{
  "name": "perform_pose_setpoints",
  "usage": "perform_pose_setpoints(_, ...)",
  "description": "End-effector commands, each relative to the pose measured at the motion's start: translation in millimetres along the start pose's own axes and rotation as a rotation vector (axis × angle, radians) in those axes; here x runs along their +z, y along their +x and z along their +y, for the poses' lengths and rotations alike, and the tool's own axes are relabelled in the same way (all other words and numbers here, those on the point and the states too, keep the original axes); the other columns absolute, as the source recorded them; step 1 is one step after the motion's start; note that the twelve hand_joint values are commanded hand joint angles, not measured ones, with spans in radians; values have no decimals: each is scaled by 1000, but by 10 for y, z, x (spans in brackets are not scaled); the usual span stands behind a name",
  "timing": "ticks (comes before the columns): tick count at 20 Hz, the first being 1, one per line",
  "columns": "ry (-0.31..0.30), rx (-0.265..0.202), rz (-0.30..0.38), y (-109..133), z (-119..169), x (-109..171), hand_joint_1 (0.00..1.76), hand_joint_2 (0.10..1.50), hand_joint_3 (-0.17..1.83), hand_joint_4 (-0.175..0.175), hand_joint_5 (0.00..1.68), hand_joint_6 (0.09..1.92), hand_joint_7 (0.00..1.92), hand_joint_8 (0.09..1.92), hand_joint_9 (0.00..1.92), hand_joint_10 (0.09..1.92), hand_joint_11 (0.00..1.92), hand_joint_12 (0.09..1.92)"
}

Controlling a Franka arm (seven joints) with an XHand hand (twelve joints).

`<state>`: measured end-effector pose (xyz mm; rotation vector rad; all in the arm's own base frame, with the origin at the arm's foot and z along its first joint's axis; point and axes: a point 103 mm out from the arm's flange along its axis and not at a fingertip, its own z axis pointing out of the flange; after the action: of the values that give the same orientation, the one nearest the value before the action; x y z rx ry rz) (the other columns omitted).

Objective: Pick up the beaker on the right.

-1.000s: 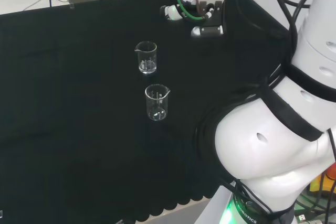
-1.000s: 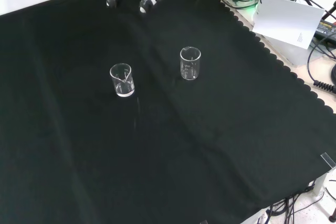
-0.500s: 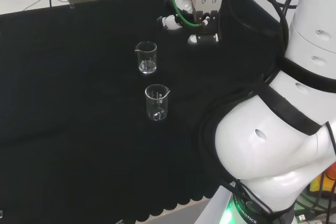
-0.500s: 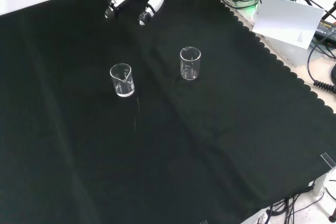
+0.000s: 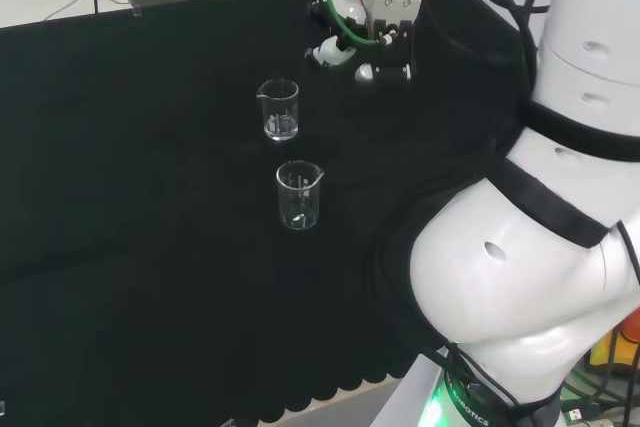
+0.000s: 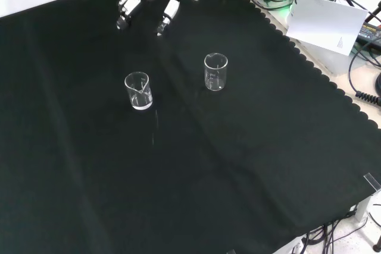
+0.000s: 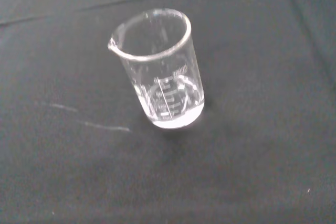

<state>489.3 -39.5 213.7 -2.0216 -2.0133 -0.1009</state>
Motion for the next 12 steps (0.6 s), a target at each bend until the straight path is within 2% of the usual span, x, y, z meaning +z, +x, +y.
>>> perform_pose_setpoints(1,65,-58,172,-230,361,555,921,1000,-175,-48,455,87,249,666,465,635,234,1346)
perform_pose_setpoints(4,75,-103,245,-267,429,644,913,980,-175,-48,456,87,252,668,470,635,234,1346)
perform_pose_setpoints(12,139,-170,306,-243,598,878,899,941,-175,-44,447,87,252,668,476,630,224,1347)
